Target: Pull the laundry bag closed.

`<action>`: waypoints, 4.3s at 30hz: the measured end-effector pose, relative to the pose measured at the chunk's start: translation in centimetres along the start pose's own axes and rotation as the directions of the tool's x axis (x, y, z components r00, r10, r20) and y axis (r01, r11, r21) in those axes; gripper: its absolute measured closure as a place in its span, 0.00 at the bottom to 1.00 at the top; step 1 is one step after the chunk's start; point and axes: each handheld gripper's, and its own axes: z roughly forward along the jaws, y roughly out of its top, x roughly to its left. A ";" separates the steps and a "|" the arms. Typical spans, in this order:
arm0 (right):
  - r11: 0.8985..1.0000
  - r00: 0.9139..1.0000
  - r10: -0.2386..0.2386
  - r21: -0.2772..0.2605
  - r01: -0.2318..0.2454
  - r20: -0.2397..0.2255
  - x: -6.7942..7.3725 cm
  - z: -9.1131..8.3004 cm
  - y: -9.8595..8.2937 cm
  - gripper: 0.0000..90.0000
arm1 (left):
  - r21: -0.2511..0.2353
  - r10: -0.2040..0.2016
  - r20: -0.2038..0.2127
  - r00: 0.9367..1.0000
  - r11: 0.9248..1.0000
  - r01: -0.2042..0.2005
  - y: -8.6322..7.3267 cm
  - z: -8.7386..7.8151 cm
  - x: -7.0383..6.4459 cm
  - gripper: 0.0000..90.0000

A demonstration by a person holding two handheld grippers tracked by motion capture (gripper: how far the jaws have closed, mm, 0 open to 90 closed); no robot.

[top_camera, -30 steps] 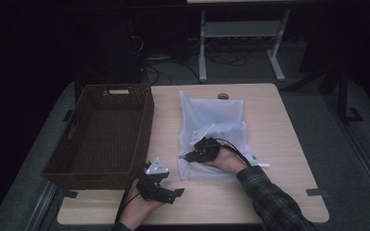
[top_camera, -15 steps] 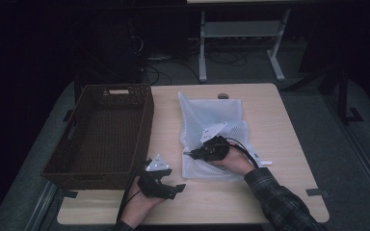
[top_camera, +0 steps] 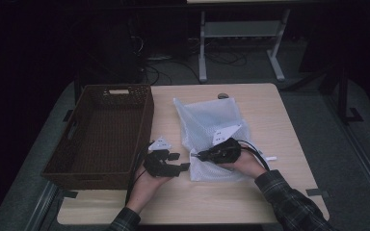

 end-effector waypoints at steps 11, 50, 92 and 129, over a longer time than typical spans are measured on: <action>1.000 1.000 -0.007 -0.010 0.007 0.001 0.0 -0.2 -0.2 0.94 | -0.002 0.032 0.087 0.996 0.999 -0.032 1.1 2.0 1.2 0.66; 0.996 0.996 0.092 0.007 -0.092 0.006 2.0 -2.8 -2.0 0.84 | -0.017 0.105 0.091 0.990 0.994 -0.104 0.4 1.5 0.9 0.96; 0.992 0.991 0.121 0.034 -0.120 -0.059 1.5 1.5 -0.2 0.90 | -0.042 0.165 0.122 0.979 0.986 -0.161 0.2 1.0 0.0 0.96; 0.991 0.994 0.106 0.078 -0.107 0.020 1.6 0.9 -0.3 0.96 | -0.018 0.164 0.041 0.986 0.986 -0.163 0.3 0.5 -0.3 0.97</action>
